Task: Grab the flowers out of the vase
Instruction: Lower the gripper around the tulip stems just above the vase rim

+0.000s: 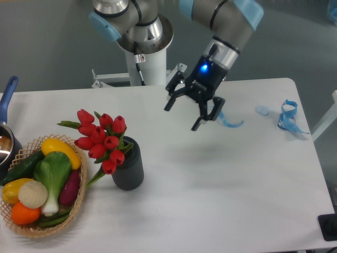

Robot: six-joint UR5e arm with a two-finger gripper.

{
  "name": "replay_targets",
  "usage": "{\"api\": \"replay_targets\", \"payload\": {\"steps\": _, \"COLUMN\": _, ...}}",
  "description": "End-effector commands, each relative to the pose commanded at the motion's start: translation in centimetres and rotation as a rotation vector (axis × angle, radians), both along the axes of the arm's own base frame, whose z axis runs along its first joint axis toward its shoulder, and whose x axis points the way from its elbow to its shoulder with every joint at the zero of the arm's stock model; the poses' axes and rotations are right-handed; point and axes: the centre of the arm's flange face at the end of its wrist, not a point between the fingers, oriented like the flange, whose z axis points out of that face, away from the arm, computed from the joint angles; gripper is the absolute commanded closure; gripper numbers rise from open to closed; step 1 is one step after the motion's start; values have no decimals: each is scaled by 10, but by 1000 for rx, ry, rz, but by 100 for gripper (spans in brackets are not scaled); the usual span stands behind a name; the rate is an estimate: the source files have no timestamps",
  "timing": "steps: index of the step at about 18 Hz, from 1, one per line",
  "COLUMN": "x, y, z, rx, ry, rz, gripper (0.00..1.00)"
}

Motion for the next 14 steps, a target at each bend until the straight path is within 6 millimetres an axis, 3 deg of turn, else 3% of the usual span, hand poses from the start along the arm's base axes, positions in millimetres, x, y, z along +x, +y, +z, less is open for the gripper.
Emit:
{"api": "replay_targets", "payload": {"steps": 3, "x": 16, "y": 29, "z": -13, "rx": -3, "ry": -28, "rz": -68, "gripper": 0}}
{"api": "replay_targets", "payload": {"steps": 7, "x": 39, "y": 45, "z": -14, "rx": -14, "ry": -57, "rz": -98, "gripper": 0}}
{"api": "replay_targets", "payload": {"steps": 14, "x": 56, "y": 60, "z": -19, "rx": -29, "ry": -70, "rz": -137, "gripper": 0}}
